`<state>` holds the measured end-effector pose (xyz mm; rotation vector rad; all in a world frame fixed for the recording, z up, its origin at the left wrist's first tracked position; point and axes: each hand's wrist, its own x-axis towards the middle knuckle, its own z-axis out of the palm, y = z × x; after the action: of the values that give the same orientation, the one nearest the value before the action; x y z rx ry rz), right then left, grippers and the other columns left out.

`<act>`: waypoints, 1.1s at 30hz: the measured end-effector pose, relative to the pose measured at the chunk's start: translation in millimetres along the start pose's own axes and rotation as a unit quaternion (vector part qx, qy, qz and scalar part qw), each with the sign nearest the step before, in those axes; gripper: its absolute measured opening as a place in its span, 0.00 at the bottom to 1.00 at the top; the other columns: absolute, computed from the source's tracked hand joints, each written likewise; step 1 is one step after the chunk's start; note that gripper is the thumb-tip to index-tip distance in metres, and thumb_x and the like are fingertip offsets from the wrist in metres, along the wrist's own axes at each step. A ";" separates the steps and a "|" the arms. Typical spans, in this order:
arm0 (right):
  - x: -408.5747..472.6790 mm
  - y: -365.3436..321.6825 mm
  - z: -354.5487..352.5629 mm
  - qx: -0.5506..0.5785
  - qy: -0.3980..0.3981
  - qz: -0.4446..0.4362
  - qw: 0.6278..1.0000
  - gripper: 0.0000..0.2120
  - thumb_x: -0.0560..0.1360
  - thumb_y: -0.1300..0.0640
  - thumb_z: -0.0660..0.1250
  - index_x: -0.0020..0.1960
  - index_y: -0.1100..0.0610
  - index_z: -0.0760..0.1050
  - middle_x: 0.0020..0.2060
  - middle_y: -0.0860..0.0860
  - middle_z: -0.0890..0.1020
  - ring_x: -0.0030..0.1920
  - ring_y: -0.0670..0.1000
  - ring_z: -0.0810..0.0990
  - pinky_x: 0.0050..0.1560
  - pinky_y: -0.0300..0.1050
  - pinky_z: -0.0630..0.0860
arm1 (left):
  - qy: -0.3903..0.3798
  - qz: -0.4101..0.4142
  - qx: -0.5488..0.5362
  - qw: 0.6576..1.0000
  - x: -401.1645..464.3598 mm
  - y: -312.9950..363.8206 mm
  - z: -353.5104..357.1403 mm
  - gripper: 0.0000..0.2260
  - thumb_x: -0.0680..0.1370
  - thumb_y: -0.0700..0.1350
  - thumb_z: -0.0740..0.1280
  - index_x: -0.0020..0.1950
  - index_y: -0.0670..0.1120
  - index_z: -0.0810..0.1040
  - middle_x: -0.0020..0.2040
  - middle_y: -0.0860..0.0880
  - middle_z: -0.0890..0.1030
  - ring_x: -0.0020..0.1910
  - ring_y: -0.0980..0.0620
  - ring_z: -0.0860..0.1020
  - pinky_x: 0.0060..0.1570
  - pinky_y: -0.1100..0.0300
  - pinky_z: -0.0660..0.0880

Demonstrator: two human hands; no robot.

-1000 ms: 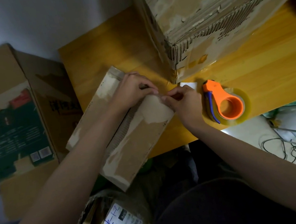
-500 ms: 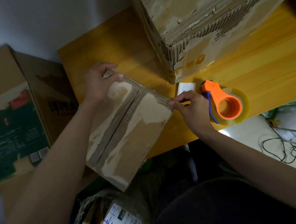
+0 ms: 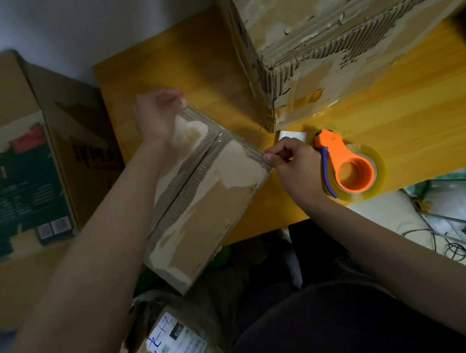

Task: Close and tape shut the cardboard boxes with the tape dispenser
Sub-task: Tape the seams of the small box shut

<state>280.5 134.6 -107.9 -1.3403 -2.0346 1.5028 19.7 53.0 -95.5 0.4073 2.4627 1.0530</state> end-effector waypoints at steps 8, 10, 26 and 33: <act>-3.3 0.0 2.6 -0.015 0.002 -0.010 1.000 0.04 0.72 0.62 0.74 0.41 0.57 0.80 0.36 0.49 0.83 0.36 0.42 0.79 0.39 0.29 0.71 | -0.059 0.196 0.297 0.933 -169.4 -21.3 85.0 0.30 0.86 0.58 0.52 0.83 0.43 0.48 0.83 0.46 0.45 0.82 0.51 0.43 0.80 0.48 0.49; -3.1 -1.9 -0.1 -0.025 -0.004 -0.017 1.000 0.03 0.73 0.61 0.74 0.42 0.59 0.81 0.36 0.49 0.82 0.36 0.41 0.78 0.38 0.27 0.69 | -0.045 0.162 0.308 0.936 -177.7 -28.6 83.5 0.31 0.86 0.60 0.47 0.83 0.44 0.45 0.83 0.48 0.43 0.82 0.53 0.41 0.80 0.49 0.47; -3.6 2.2 0.4 -0.053 -0.026 -0.034 0.998 0.04 0.75 0.59 0.71 0.42 0.55 0.79 0.33 0.45 0.78 0.35 0.40 0.75 0.33 0.27 0.65 | 0.039 -0.012 0.298 0.954 -244.7 -91.6 15.1 0.29 0.85 0.61 0.45 0.83 0.50 0.47 0.83 0.54 0.48 0.81 0.56 0.45 0.80 0.47 0.47; -6.1 2.5 -4.1 -0.059 -0.049 -0.035 0.996 0.03 0.75 0.62 0.70 0.42 0.58 0.78 0.35 0.50 0.80 0.36 0.41 0.75 0.35 0.39 0.66 | 0.118 -0.072 0.260 0.956 -275.4 -117.8 -12.6 0.27 0.85 0.60 0.48 0.82 0.50 0.56 0.82 0.51 0.59 0.80 0.50 0.56 0.78 0.45 0.54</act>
<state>287.8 132.2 -106.6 -1.2461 -2.2371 1.4660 240.2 -150.2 -100.3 0.2594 2.9235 0.3967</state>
